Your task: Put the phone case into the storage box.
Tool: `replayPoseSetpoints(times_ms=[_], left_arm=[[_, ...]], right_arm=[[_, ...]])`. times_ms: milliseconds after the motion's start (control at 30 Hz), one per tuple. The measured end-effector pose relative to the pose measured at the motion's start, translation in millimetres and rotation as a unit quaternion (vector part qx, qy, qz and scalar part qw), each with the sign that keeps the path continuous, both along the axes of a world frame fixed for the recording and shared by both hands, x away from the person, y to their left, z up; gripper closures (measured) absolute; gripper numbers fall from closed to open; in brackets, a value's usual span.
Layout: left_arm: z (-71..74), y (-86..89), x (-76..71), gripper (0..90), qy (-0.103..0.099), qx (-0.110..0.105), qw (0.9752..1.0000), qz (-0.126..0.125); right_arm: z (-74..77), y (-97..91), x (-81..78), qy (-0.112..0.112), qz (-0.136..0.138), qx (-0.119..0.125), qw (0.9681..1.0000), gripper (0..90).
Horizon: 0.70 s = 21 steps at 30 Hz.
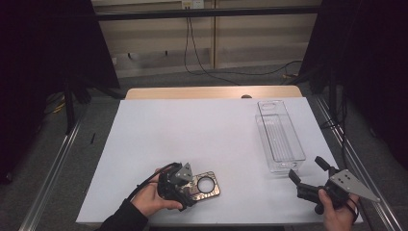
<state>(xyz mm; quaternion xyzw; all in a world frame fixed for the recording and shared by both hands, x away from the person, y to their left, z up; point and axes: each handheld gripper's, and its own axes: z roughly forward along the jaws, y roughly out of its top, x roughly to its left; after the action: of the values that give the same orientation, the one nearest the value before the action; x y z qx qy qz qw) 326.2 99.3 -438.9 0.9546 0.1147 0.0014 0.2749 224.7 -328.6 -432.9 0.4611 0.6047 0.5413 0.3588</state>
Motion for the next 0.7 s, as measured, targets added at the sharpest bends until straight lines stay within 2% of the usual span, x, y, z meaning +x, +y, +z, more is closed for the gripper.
replayPoseSetpoints(times_ms=[267,467,567,700], left_arm=[[-0.2,3.8,1.9,12.3,0.010,-0.022,0.9995,0.021],[1.8,8.6,2.2,12.3,0.002,-0.044,0.9984,0.034],[5.0,12.2,3.5,12.3,0.000,-0.062,0.9970,0.045],[8.7,16.4,5.3,12.3,-0.009,-0.093,0.9937,0.061]], right_arm=[[0.1,-0.3,-0.4,0.000,0.000,-0.001,1.0000,0.0],[0.3,-0.2,-0.7,-0.001,0.000,0.000,1.0000,0.0],[0.4,0.0,-0.8,-0.001,0.000,-0.001,1.0000,0.0],[0.3,-0.1,-0.7,-0.002,0.000,0.000,1.0000,0.0]])
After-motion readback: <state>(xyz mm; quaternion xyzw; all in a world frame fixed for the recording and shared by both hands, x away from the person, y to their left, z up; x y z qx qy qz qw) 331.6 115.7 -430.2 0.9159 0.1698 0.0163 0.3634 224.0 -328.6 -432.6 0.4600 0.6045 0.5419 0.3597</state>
